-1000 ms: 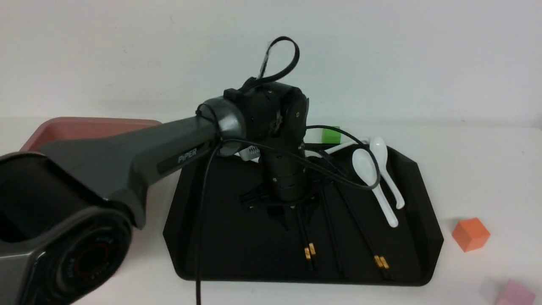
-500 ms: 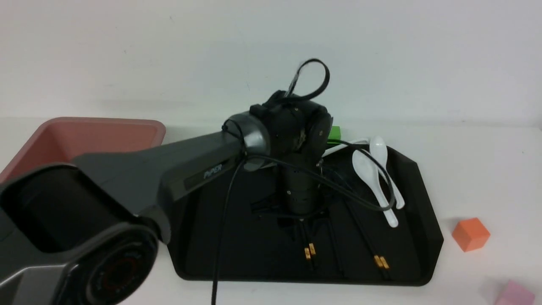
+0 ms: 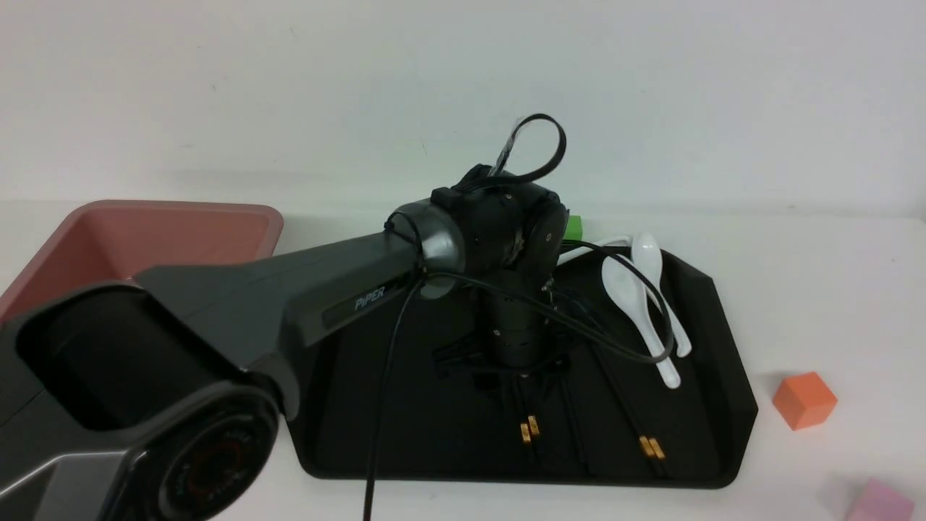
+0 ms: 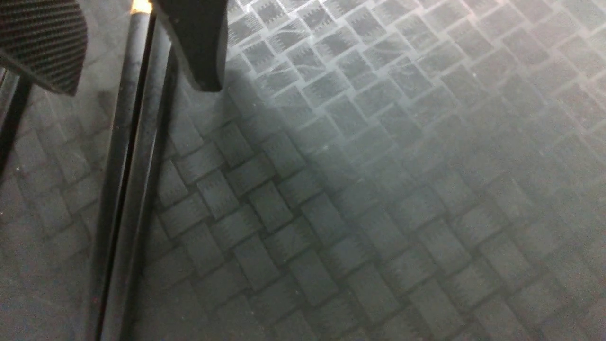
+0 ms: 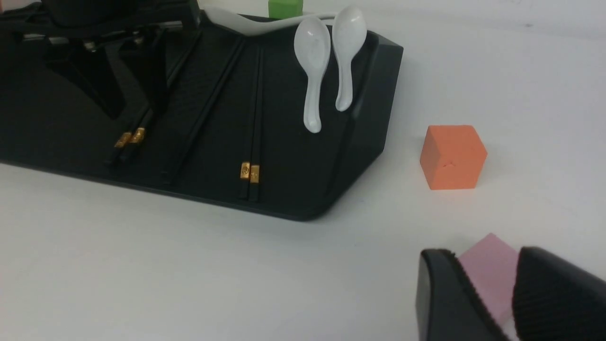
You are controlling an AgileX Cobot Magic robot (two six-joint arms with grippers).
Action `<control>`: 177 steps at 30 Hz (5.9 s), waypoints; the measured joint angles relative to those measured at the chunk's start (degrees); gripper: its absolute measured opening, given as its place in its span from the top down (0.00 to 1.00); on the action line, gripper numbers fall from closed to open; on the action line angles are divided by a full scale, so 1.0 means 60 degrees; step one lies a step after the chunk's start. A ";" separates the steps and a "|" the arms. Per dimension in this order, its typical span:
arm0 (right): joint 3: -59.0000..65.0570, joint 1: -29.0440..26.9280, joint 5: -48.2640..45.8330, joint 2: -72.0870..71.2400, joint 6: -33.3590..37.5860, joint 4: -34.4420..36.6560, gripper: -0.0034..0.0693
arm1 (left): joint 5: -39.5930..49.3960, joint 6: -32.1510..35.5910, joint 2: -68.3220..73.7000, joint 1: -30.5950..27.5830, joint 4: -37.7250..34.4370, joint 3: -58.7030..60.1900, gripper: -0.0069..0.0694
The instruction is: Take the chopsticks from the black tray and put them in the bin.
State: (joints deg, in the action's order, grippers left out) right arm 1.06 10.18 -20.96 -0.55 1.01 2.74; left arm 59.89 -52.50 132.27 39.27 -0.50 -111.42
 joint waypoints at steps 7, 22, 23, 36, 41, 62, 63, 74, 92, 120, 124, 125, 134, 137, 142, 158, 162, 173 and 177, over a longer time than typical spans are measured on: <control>0.0000 0.0000 0.0000 0.0000 0.0000 0.0000 0.62 | -0.0107 0.0000 0.0184 0.0000 0.0033 0.0000 0.46; 0.0000 0.0000 0.0000 0.0000 0.0000 0.0000 0.62 | 0.0313 0.0166 0.0341 -0.0009 0.0023 -0.0145 0.77; 0.0000 0.0000 0.0000 0.0000 0.0000 0.0000 0.62 | 0.0323 0.0256 0.0306 -0.0009 -0.0028 -0.0145 0.76; 0.0000 0.0000 0.0000 0.0000 0.0000 0.0000 0.62 | 0.1441 0.1582 -0.3464 -0.0301 -0.0462 0.0031 0.76; 0.0000 0.0000 0.0000 0.0000 0.0000 0.0000 0.62 | 0.1824 0.2158 -0.5841 -0.1554 0.0819 0.0225 0.76; 0.0000 0.0000 0.0000 0.0000 0.0000 0.0000 0.62 | -0.0128 0.2555 -0.6794 -0.6407 0.1246 0.6106 0.76; 0.0000 0.0000 0.0000 0.0000 0.0000 0.0000 0.62 | -0.0299 0.2553 -0.6547 -0.6407 0.1302 0.6106 0.76; 0.0000 0.0000 0.0000 0.0000 0.0000 0.0000 0.62 | -0.1414 0.2595 -0.4696 -0.6407 0.1895 0.6106 0.57; 0.0000 0.0000 0.0000 0.0000 0.0000 0.0001 0.62 | 0.0014 0.5227 -0.8767 -0.6407 0.0444 0.6669 0.93; 0.0000 0.0000 0.0000 0.0000 0.0000 0.0001 0.62 | -0.5307 0.7546 -2.1489 -0.6407 -0.3388 1.5221 0.93; 0.0000 0.0000 0.0000 0.0000 0.0000 0.0001 0.62 | -0.5307 0.7546 -2.1489 -0.6407 -0.3388 1.5248 0.93; 0.0000 0.0000 0.0000 0.0000 0.0000 0.0001 0.62 | -0.5298 0.7546 -2.1489 -0.6407 -0.3388 1.5248 0.93; 0.0000 0.0000 0.0000 0.0000 0.0000 -0.0009 0.62 | -0.5311 0.7546 -2.1489 -0.6407 -0.2914 1.5297 0.93; 0.0000 0.0000 0.0000 0.0000 0.0000 0.0000 0.62 | -0.5438 0.7546 -2.1537 -0.6407 -0.2586 1.5692 0.93; 0.0000 0.0000 0.0000 0.0000 0.0000 0.0000 0.62 | -0.5747 0.7546 -2.2080 -0.6407 -0.2059 1.7024 0.92; 0.0000 0.0000 0.0000 0.0000 0.0000 0.0000 0.62 | -0.6200 0.7546 -2.2160 -0.6407 -0.1452 1.8849 0.91; 0.0000 0.0000 0.0000 0.0000 0.0000 0.0000 0.62 | -0.6237 0.7546 -2.2160 -0.6407 -0.1452 1.8849 0.90; 0.0000 0.0000 0.0000 0.0000 0.0000 0.0000 0.62 | -0.6237 0.7546 -2.2160 -0.6407 -0.1452 1.8849 0.88; 0.0000 0.0000 0.0000 0.0000 0.0000 0.0000 0.62 | -0.6237 0.7546 -2.2160 -0.6407 -0.1452 1.8849 0.88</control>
State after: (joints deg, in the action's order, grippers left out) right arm 1.06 10.18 -20.96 -0.55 1.01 2.74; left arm 22.47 -7.22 -0.70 0.83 -9.21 1.68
